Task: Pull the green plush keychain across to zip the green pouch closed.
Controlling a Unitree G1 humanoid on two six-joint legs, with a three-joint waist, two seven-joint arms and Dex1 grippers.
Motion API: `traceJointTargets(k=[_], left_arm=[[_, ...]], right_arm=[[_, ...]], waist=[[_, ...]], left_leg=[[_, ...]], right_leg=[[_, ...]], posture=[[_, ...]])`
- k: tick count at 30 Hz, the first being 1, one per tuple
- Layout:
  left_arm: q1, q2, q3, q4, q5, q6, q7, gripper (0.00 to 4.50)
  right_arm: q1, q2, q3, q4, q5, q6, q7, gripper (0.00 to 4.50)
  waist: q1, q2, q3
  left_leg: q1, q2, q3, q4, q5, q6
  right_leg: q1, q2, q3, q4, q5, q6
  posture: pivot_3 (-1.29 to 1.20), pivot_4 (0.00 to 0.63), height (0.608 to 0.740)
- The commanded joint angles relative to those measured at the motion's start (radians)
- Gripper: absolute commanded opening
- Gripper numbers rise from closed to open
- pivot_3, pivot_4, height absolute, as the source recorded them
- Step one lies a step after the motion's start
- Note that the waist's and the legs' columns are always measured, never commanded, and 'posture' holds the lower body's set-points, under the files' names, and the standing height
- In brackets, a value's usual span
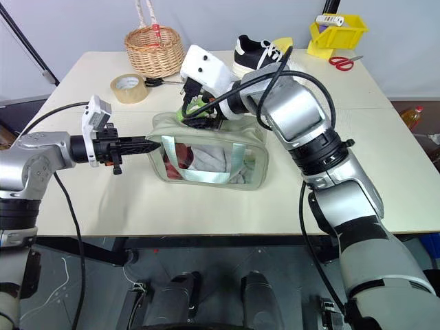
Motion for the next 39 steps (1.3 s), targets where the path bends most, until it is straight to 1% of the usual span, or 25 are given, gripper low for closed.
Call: traceJointTargets(k=[1,4,8,12,15,17,19,21,24,26,28,30,34,39], left_arm=[[0.006,0.016,0.034,-0.043,-0.02,0.007,0.007,0.0],[0.006,0.014,0.04,-0.045,-0.021,0.011,0.016,0.0],[-0.005,0.006,0.04,-0.033,-0.018,0.014,0.038,0.0],[-0.012,0.002,0.046,-0.02,-0.022,0.017,0.059,0.0],[-0.006,0.004,0.051,-0.024,-0.029,0.024,0.068,0.0],[0.003,0.002,0.061,-0.029,-0.038,0.031,0.081,0.0],[0.009,-0.001,0.074,-0.032,-0.051,0.047,0.099,0.0],[0.018,0.0,0.083,-0.038,-0.061,0.056,0.114,0.0],[0.028,0.004,0.092,-0.046,-0.07,0.062,0.128,0.0],[0.033,0.005,0.1,-0.053,-0.08,0.069,0.134,0.0],[0.031,0.004,0.107,-0.052,-0.089,0.078,0.147,0.0],[0.03,0.004,0.107,-0.053,-0.096,0.081,0.154,0.0],[0.033,0.012,0.111,-0.061,-0.11,0.087,0.162,0.0],[0.043,0.017,0.125,-0.072,-0.126,0.1,0.168,0.0]], right_arm=[[-0.029,-0.015,-0.017,-0.029,-0.015,-0.028,0.062,1.59],[-0.016,-0.03,-0.033,-0.071,-0.012,0.009,0.085,0.05],[-0.008,-0.053,-0.122,-0.115,0.03,0.103,0.072,0.05],[0.023,-0.17,-0.238,-0.179,0.043,0.194,0.045,0.05],[0.082,-0.297,-0.288,-0.219,0.02,0.226,0.032,0.05],[0.21,-0.441,-0.333,-0.284,0.004,0.235,0.042,0.05],[0.342,-0.552,-0.347,-0.337,-0.016,0.213,0.043,0.05],[0.501,-0.664,-0.336,-0.331,-0.097,0.152,-0.01,0.05],[0.683,-0.755,-0.331,-0.338,-0.176,0.084,-0.074,0.05],[0.777,-0.75,-0.336,-0.396,-0.159,0.087,-0.086,0.05],[0.838,-0.695,-0.317,-0.463,-0.136,0.109,-0.107,0.05],[0.858,-0.644,-0.276,-0.498,-0.143,0.117,-0.14,0.05],[0.806,-0.518,-0.246,-0.479,-0.143,0.153,-0.196,0.05],[0.763,-0.473,-0.251,-0.459,-0.137,0.171,-0.198,0.05]], waist=[[-0.001,0.0,0.0],[-0.001,0.0,0.0],[-0.001,0.0,0.0],[0.006,0.0,0.0],[0.006,0.0,0.0],[0.009,0.0,0.0],[0.013,0.0,0.0],[0.008,0.0,0.0],[-0.003,0.001,0.0],[-0.006,0.001,0.0],[-0.004,0.001,0.0],[-0.004,0.001,0.0],[-0.004,0.001,0.0],[0.002,0.001,0.0]], left_leg=[[0.0,0.0,0.0,0.0,0.0,0.0],[0.0,0.0,0.0,0.0,0.0,0.0],[0.0,0.0,0.0,0.0,0.0,0.0],[0.0,0.0,-0.001,0.0,0.0,0.0],[0.0,0.0,-0.001,0.001,0.0,0.0],[-0.001,0.0,-0.001,0.001,0.0,0.0],[-0.001,0.0,-0.001,0.001,0.0,0.0],[-0.001,-0.001,0.0,0.001,-0.001,0.001],[0.0,-0.001,0.002,0.001,-0.001,0.001],[0.001,0.0,0.002,0.001,-0.001,0.001],[0.003,0.001,0.002,0.001,-0.001,0.001],[0.004,0.001,0.002,0.001,-0.001,0.001],[0.004,0.002,0.002,0.001,0.0,0.001],[0.005,0.002,0.002,0.001,0.0,0.001]], right_leg=[[0.0,0.0,0.0,0.0,0.0,0.0],[0.0,0.001,0.0,0.001,0.0,0.0],[0.0,0.001,0.0,0.001,0.0,0.0],[0.0,0.0,-0.001,0.001,0.0,0.0],[0.0,0.0,-0.001,0.001,0.0,0.0],[0.0,0.0,-0.001,0.001,0.0,0.0],[0.0,0.0,-0.001,-0.001,0.0,0.0],[0.0,-0.001,-0.001,-0.001,0.0,0.0],[0.0,0.0,0.001,0.001,0.0,0.0],[0.0,0.001,0.002,0.002,0.0,0.0],[0.002,0.002,0.002,0.002,0.0,0.0],[0.003,0.002,0.002,0.002,0.0,0.0],[0.003,0.002,0.002,0.002,0.0,-0.001],[0.004,0.001,0.002,0.001,0.0,0.0]], posture=[[0.0,0.15,0.695],[0.0,0.15,0.695],[0.0,0.15,0.695],[0.0,0.15,0.695],[0.0,0.15,0.695],[0.0,0.15,0.695],[0.0,0.15,0.695],[0.0,0.15,0.695],[0.0,0.15,0.695],[0.0,0.15,0.695],[0.0,0.15,0.695],[0.0,0.15,0.695],[0.0,0.15,0.695],[0.0,0.15,0.695]])
